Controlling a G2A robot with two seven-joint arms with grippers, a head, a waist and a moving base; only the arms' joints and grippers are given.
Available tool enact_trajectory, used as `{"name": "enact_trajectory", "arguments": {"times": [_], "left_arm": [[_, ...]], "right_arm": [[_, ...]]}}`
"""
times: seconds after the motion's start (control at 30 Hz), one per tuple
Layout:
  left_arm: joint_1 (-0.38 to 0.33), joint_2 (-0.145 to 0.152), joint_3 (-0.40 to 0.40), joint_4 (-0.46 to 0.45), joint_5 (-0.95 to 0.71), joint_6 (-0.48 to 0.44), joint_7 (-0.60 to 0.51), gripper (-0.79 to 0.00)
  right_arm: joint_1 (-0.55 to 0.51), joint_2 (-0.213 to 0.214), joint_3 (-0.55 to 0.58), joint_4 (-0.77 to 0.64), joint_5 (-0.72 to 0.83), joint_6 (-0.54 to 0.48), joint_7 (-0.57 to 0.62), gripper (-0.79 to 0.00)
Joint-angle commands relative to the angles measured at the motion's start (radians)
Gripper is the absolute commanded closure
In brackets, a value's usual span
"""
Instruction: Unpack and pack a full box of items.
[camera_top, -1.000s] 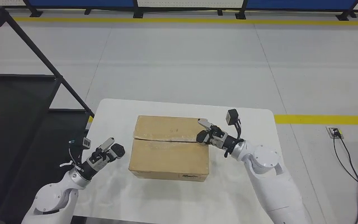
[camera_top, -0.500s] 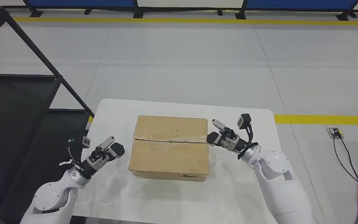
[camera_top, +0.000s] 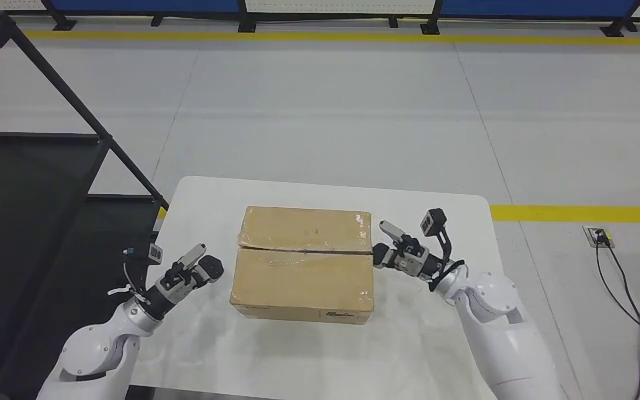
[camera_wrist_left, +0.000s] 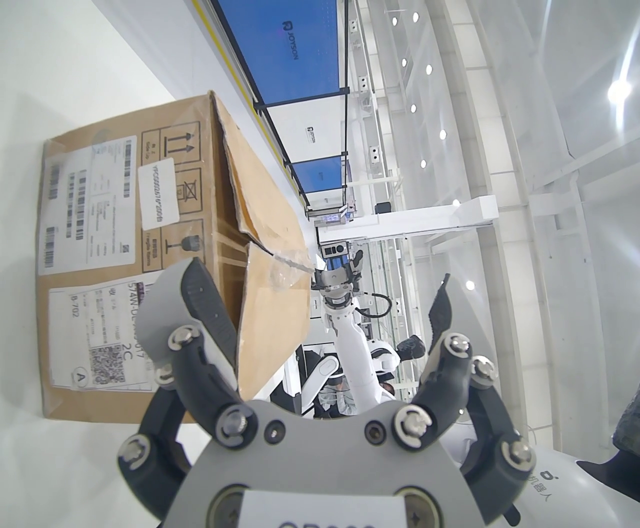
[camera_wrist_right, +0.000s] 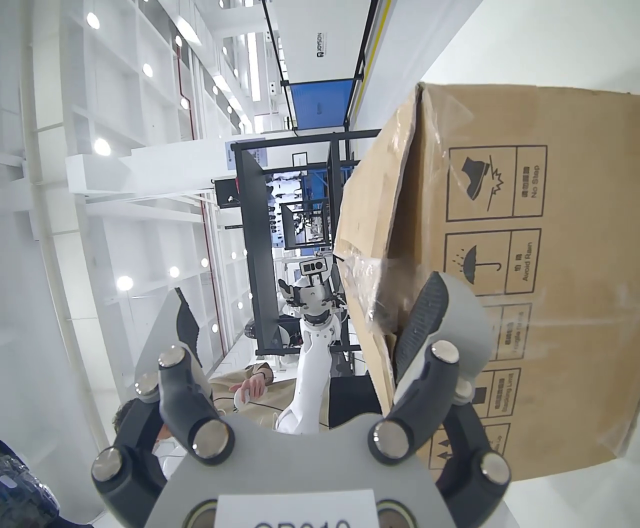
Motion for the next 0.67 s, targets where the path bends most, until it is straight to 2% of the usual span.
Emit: {"name": "enact_trajectory", "arguments": {"times": [0.0,0.27,0.63], "left_arm": [[-0.001,0.0,0.002,-0.001,0.0,-0.001,0.0,-0.785],[-0.003,-0.001,0.001,-0.002,-0.004,-0.005,0.006,-0.785],[0.008,0.002,-0.056,0.013,-0.062,-0.034,0.035,-0.785]], "right_arm": [[0.008,0.0,-0.01,0.013,-0.007,0.003,-0.002,-0.785],[0.024,0.01,0.006,0.059,-0.018,0.011,-0.044,-0.785],[-0.09,0.042,0.18,0.008,0.125,-0.145,-0.071,-0.785]]}}
